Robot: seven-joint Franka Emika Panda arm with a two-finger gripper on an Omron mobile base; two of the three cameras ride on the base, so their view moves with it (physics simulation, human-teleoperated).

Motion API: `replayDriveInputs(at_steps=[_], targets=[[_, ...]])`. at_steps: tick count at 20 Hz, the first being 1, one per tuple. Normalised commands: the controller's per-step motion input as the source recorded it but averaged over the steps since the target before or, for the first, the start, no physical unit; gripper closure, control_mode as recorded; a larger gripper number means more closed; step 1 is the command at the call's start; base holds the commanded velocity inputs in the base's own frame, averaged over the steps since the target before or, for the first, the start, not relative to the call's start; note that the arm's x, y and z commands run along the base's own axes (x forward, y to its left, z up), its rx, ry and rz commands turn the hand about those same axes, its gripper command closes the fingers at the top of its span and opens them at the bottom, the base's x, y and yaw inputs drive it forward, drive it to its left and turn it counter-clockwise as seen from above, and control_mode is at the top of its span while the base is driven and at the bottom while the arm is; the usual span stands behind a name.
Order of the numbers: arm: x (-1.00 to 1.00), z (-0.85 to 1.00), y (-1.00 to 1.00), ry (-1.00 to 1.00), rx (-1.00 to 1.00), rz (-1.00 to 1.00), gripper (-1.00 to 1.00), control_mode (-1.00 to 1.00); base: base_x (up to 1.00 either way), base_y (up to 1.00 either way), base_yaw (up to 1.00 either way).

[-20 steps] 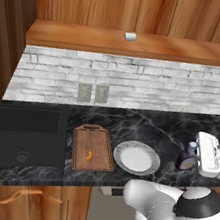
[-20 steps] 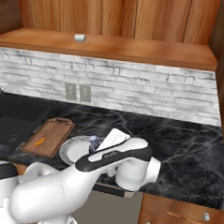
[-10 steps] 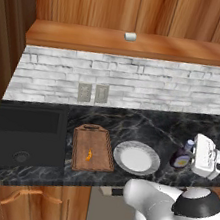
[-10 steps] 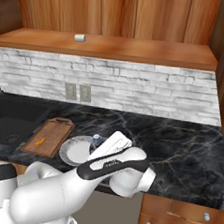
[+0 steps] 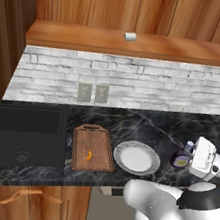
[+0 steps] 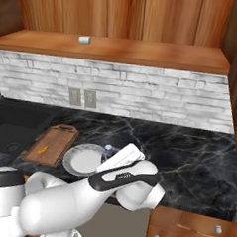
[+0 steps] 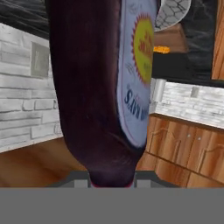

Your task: Pick the shrimp from the plate and place it on the cutting board. Then pick the condiment bottle from the cabinet and place it next to the cutting board.

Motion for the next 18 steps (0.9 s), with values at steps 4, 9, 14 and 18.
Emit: replayDriveInputs(at_steps=[4,9,14,18], targets=[[0.08,-0.05,-0.35,0.00,-0.09,-0.08,1.00,-1.00,0.00,0.00,0.00],[0.14,-0.16,-0.09,0.00,-0.07,-0.03,1.00,-1.00,0.00,0.00,0.00],[0.14,-0.27,0.00,0.00,-0.03,0.00,1.00,-1.00,0.00,0.00,0.00],[0.12,-0.28,0.00,0.00,-0.02,0.00,1.00,-1.00,0.00,0.00,0.00]])
